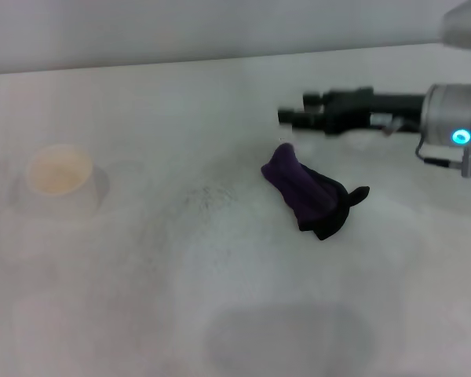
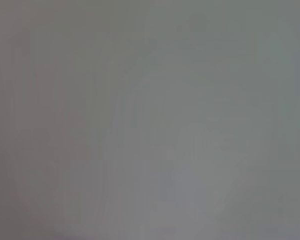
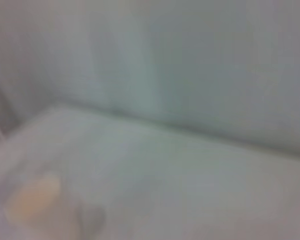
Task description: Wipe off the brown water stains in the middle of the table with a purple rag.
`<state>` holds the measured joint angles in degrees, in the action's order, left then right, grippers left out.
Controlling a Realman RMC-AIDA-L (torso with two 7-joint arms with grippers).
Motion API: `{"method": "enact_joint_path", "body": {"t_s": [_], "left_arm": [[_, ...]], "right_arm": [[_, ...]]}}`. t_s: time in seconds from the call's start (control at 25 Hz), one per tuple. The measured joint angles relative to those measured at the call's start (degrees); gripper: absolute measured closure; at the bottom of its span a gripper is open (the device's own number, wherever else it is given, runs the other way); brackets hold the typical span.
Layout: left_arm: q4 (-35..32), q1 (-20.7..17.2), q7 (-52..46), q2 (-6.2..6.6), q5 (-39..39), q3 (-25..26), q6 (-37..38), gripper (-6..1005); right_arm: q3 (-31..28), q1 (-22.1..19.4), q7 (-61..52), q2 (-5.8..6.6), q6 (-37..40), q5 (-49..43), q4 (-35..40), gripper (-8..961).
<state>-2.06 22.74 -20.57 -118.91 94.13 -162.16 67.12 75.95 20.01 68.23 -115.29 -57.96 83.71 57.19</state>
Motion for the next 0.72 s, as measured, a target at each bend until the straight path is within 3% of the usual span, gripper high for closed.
{"method": "enact_joint_path", "body": {"t_s": [0.12, 0.16, 0.32, 0.44, 0.56, 0.72], "left_arm": [[-0.05, 0.16, 0.00, 0.00, 0.00, 0.00, 0.02, 106], [-0.05, 0.31, 0.00, 0.00, 0.00, 0.00, 0.03, 106], [-0.25, 0.58, 0.00, 0.00, 0.00, 0.00, 0.04, 106], [-0.46, 0.66, -0.03, -0.13, 0.00, 0.00, 0.04, 106], [-1.21, 0.46, -0.06, -0.30, 0.77, 0.00, 0.04, 106], [-2.21, 0.62, 0.19, -0.23, 2.56, 0.00, -0.85, 106]], "right_arm": [[-4.42, -0.20, 10.98, 0.00, -3.18, 17.56, -8.39, 389], [-7.10, 0.27, 16.65, -0.01, -6.09, 26.58, -14.89, 348], [-14.15, 1.44, 31.78, -0.30, -12.84, 41.72, -29.90, 197], [-18.77, 1.67, 51.30, -0.81, -13.76, 49.83, -40.40, 93], [-20.74, 3.25, 78.82, -0.91, -13.31, 59.12, -53.23, 88], [-27.13, 5.04, 101.79, -0.90, -11.87, 62.45, -62.38, 86]]}}
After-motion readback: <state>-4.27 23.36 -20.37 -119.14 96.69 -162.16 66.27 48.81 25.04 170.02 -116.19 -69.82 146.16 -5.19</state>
